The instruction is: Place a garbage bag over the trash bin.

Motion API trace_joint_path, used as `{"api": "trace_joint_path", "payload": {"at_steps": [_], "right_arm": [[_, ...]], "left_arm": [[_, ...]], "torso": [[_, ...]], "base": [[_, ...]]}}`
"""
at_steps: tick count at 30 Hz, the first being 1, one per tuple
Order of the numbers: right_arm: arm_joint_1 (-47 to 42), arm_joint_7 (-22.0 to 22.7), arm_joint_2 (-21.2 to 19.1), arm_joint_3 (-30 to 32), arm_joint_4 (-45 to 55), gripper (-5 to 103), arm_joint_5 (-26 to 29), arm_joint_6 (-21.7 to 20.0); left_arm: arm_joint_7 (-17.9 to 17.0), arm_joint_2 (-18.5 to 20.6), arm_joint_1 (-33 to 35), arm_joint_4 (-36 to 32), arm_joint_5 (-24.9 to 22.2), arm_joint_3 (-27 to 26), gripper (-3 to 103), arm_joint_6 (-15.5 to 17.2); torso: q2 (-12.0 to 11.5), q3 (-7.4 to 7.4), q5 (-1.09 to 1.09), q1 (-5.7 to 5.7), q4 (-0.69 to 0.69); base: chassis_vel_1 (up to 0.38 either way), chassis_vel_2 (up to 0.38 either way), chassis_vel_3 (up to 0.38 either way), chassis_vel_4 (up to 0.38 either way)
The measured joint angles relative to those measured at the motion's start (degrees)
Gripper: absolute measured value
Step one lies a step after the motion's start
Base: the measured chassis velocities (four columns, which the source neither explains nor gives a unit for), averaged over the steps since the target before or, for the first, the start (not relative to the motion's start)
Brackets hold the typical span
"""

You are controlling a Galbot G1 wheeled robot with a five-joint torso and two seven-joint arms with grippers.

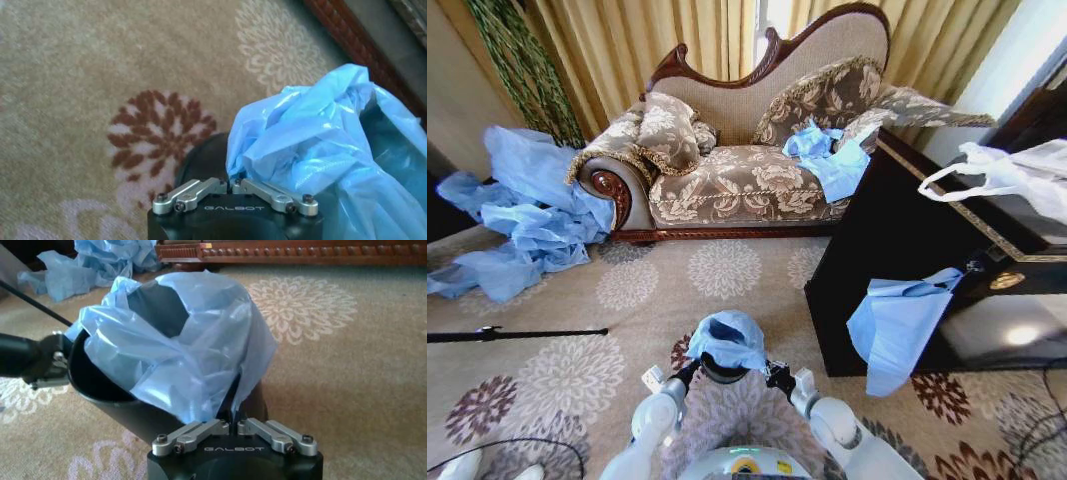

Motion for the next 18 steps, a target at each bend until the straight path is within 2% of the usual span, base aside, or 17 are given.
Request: {"api": "trace_joint_path", "payload": {"at_steps": [9, 18], "right_arm": [[0.1, 0.9, 0.5, -0.6, -1.1, 0, -0.2, 0.4], [-0.8, 5.3, 0.1, -2.4, 1.2, 0, 0.8, -0.6]], "left_arm": [[0.0, 0.5, 0.8, -1.0, -1.2, -2.1, 0, 0.0], [0.1, 0.4, 8.4, -6.4, -0.2, -2.1, 0, 1.5]], "torso": [[0.0, 0.0, 0.02, 0.0, 0.0], [0.0, 0.0, 0.03, 0.0, 0.02]], "base": [[0.0, 0.0, 0.0, 0.0], [0.0, 0.0, 0.0, 0.0]]}}
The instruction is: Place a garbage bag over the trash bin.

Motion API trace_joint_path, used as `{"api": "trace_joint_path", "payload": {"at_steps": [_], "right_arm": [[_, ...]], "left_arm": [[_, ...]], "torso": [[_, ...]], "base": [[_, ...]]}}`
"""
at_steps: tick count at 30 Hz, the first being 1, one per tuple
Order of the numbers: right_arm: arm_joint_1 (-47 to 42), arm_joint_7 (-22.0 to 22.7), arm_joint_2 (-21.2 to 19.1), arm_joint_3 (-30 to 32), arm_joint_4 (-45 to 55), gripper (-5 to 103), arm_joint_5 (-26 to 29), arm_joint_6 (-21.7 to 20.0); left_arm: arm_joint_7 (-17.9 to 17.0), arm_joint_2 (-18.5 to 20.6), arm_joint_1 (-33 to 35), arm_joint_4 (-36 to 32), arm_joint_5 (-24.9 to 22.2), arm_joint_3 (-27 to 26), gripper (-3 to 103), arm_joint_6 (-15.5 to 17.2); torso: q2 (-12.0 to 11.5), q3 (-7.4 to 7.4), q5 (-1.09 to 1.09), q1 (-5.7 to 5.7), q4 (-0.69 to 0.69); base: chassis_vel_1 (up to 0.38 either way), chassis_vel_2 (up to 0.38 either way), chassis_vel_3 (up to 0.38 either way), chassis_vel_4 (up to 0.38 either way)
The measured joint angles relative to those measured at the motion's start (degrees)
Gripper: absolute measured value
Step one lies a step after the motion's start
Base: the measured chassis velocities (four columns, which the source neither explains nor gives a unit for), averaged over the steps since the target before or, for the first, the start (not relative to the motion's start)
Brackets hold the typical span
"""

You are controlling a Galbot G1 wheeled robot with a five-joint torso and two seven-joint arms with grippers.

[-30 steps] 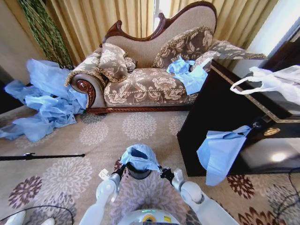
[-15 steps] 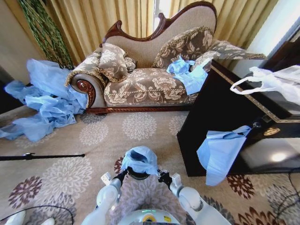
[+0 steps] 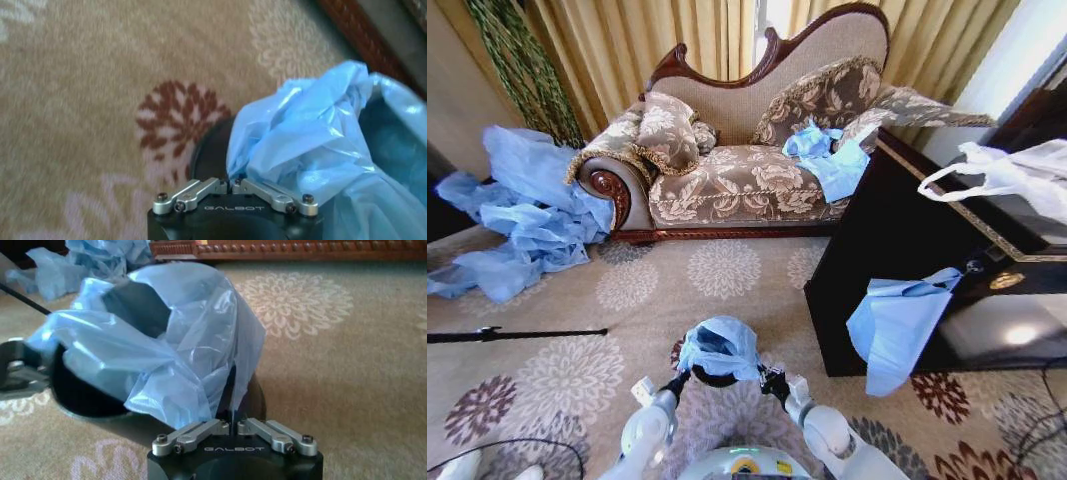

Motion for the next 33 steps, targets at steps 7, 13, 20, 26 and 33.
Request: {"api": "trace_joint_path", "payload": {"at_steps": [7, 13, 20, 26, 33], "right_arm": [[2.3, 4.7, 2.3, -1.8, -2.3, 0, 1.7, -0.3], [4.2, 6.3, 4.0, -2.9, -3.4, 0, 2.4, -0.3], [4.5, 6.3, 4.5, -4.5, -3.2, 0, 1.8, 0.0], [3.5, 5.2, 5.4, -5.5, -5.3, 0, -1.3, 1.3], [4.2, 5.3, 6.7, -6.1, -7.3, 0, -1.7, 1.6]], "left_arm": [[0.3, -1.1, -0.6, 2.5, 3.3, 3.7, 0, -1.1], [-0.5, -1.2, -5.4, 3.7, 3.3, 5.5, 0, -2.2], [-1.0, -1.0, -7.3, 3.5, 2.2, 5.3, 0, -2.7], [0.4, -1.2, -5.6, 3.8, 3.5, 5.0, 0, -3.5], [3.2, -0.8, -6.4, 8.1, 7.3, 4.5, 0, -3.4]], "torso": [[0.0, 0.0, 0.01, 0.0, 0.02], [0.0, 0.01, -0.02, 0.0, -0.02], [0.0, 0.01, -0.01, 0.01, -0.02], [0.0, 0.0, -0.01, 0.0, -0.02], [0.0, 0.0, -0.01, 0.0, -0.01]], "base": [[0.0, 0.0, 0.0, 0.0], [0.0, 0.0, 0.0, 0.0], [0.0, 0.0, 0.0, 0.0], [0.0, 0.0, 0.0, 0.0], [0.0, 0.0, 0.0, 0.0]]}}
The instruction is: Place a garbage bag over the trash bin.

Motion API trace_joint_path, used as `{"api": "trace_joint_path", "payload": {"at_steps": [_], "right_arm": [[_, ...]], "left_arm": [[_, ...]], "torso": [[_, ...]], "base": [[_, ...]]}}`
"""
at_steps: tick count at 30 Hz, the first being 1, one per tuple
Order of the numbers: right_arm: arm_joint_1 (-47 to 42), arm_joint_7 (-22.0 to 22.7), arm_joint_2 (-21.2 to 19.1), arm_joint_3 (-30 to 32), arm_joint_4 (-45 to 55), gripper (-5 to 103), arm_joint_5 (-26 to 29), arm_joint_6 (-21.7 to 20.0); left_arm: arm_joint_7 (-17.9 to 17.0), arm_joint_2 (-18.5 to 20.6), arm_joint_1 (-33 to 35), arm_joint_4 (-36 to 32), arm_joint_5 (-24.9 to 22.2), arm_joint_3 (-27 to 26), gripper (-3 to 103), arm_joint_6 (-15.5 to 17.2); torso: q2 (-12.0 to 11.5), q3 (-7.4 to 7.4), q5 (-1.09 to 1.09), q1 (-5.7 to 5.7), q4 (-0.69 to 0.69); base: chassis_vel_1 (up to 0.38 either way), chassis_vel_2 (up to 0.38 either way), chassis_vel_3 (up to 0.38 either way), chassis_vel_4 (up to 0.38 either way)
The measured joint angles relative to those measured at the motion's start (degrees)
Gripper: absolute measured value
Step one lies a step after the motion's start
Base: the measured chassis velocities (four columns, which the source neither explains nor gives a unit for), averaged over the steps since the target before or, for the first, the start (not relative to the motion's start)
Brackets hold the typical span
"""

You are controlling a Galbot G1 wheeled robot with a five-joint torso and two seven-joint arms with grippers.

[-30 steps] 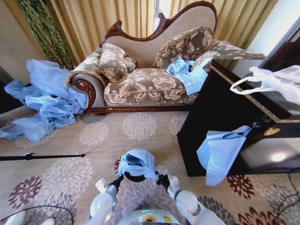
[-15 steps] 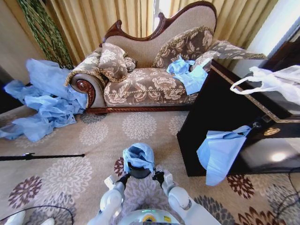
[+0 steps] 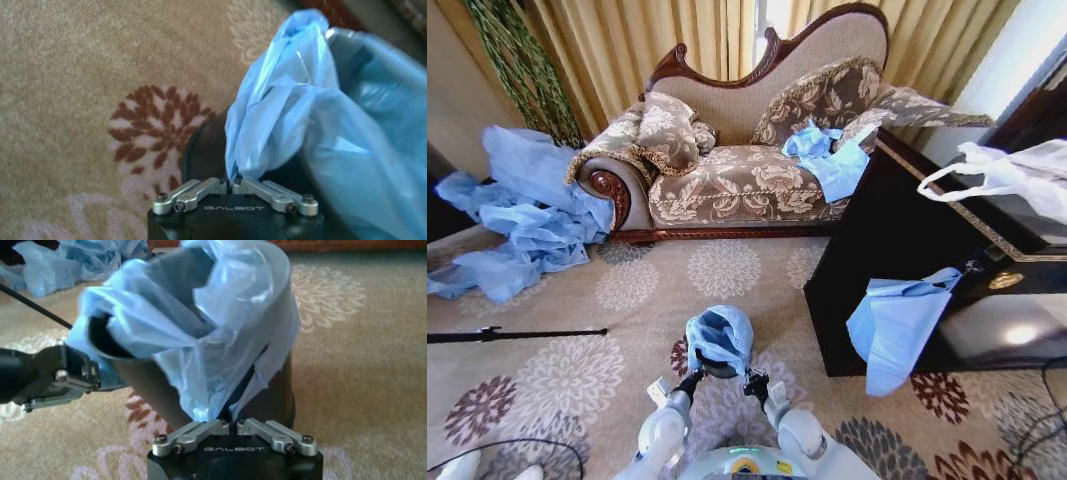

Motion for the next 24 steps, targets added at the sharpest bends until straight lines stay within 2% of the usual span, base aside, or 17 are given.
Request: {"api": "trace_joint_path", "payload": {"at_steps": [2, 8, 18, 22, 24], "right_arm": [[0.1, 0.0, 0.0, 0.0, -0.1, 0, 0.0, 0.0], [2.0, 1.7, 2.6, 0.5, -5.1, 0, -0.2, 1.2], [3.6, 2.4, 4.6, 0.8, -7.5, 0, -0.7, 1.9], [4.0, 2.3, 5.8, 1.5, -9.6, 0, -2.3, 3.0], [3.5, 2.3, 5.4, 1.8, -8.0, 0, -2.4, 3.0]], "left_arm": [[0.2, 0.0, -0.2, 0.5, 0.4, 0.0, 0, 0.0], [2.2, -0.2, -2.9, 7.0, 6.4, 1.2, 0, -1.5], [2.1, -0.3, -4.8, 8.0, 7.5, 1.8, 0, -1.8], [2.2, -0.3, -5.1, 8.8, 10.0, 1.8, 0, -2.6], [2.3, 0.1, -4.4, 6.9, 10.4, 0.9, 0, -2.5]], "torso": [[0.0, 0.0, 0.0, 0.0, 0.0], [0.0, 0.0, 0.0, 0.0, 0.01], [0.0, 0.0, -0.01, 0.0, -0.01], [0.0, 0.01, 0.01, 0.0, 0.0], [0.0, 0.01, 0.01, 0.0, 0.02]], "base": [[0.0, 0.0, 0.0, 0.0], [0.0, 0.0, 0.0, 0.0], [0.0, 0.0, 0.0, 0.0], [0.0, 0.0, 0.0, 0.0], [0.0, 0.0, 0.0, 0.0]]}}
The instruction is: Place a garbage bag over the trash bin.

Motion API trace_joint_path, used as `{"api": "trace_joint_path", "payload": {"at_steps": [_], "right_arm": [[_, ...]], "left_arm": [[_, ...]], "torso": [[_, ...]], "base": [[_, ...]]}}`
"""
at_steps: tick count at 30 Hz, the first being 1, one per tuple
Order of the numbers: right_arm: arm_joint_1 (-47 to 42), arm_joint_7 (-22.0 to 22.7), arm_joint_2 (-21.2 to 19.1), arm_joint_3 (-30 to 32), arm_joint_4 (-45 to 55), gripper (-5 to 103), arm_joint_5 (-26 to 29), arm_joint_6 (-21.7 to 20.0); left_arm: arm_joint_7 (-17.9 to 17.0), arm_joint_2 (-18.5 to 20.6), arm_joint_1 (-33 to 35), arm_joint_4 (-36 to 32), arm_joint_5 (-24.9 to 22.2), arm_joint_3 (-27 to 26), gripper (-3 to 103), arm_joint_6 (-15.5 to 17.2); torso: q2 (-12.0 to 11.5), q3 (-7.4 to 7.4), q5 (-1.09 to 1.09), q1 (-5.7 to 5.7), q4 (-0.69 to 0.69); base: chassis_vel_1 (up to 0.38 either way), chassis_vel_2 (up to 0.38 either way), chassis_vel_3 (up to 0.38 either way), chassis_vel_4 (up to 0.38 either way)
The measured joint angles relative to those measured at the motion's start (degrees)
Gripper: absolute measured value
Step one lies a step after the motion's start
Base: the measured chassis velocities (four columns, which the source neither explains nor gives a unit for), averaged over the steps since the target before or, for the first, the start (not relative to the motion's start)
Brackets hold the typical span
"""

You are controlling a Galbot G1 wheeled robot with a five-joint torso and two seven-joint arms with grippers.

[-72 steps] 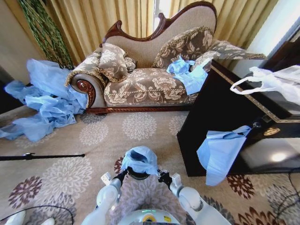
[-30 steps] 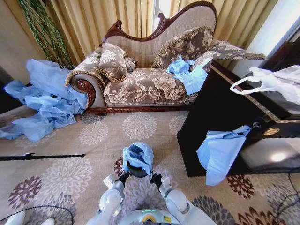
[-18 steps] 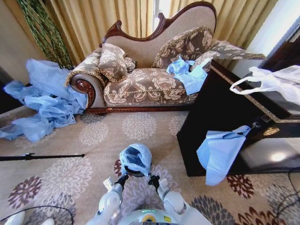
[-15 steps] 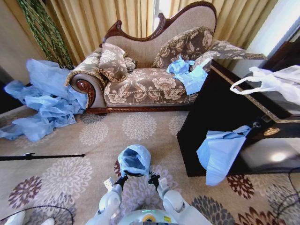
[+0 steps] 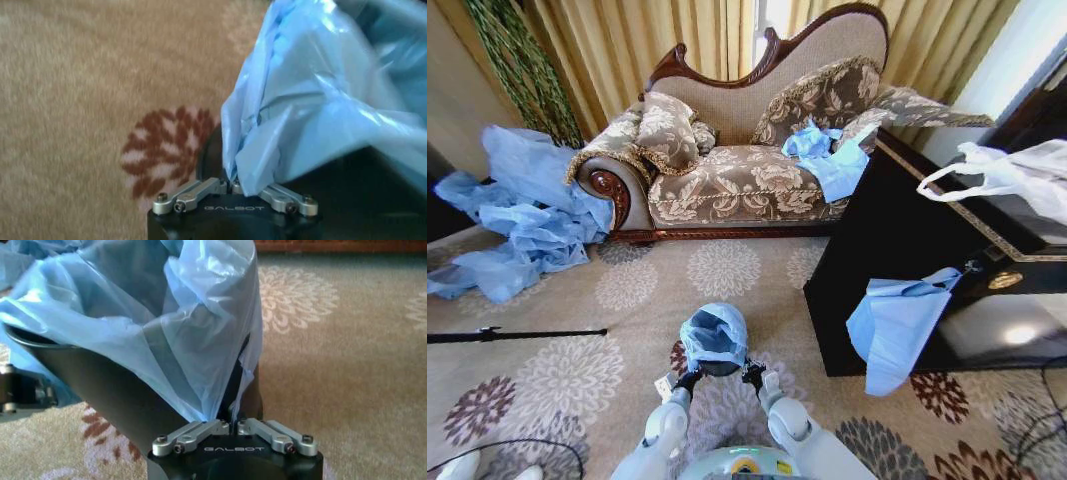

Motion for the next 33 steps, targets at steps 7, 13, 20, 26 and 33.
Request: {"api": "trace_joint_path", "payload": {"at_steps": [7, 13, 20, 26, 33], "right_arm": [[-0.7, 2.8, -2.8, -1.9, 6.1, 0, 2.8, -2.5], [-1.1, 3.8, -2.8, -2.8, 6.5, 0, 3.7, -3.7], [-0.3, 1.9, -0.9, -2.0, 1.7, 0, 2.0, -2.6], [0.8, 0.8, 1.3, -0.8, -2.5, 0, 0.5, -1.2], [1.9, -0.4, 3.6, 0.5, -6.0, 0, -0.7, 0.5]], "left_arm": [[-1.0, 1.1, 4.0, -9.5, 0.7, -0.8, 0, 2.1], [-1.9, 0.5, 5.7, -11.7, 0.9, 0.0, 0, 2.9], [-1.4, -0.1, 4.0, -5.2, 0.9, 1.4, 0, 1.9], [-0.7, -0.4, 1.9, 0.9, 0.9, 2.3, 0, 0.6], [-0.5, -0.7, -1.5, 7.1, 1.4, 2.6, 0, -1.4]], "torso": [[0.0, 0.0, 0.0, 0.0, 0.0], [0.0, -0.01, 0.0, -0.01, -0.01], [0.0, -0.01, 0.0, -0.01, -0.02], [0.0, -0.01, 0.0, -0.01, -0.02], [0.0, -0.01, -0.02, 0.0, -0.03]], "base": [[0.0, 0.0, 0.0, 0.0], [0.0, 0.0, 0.0, 0.0], [0.0, 0.0, 0.0, 0.0], [0.0, 0.0, 0.0, 0.0], [0.0, 0.0, 0.0, 0.0]]}}
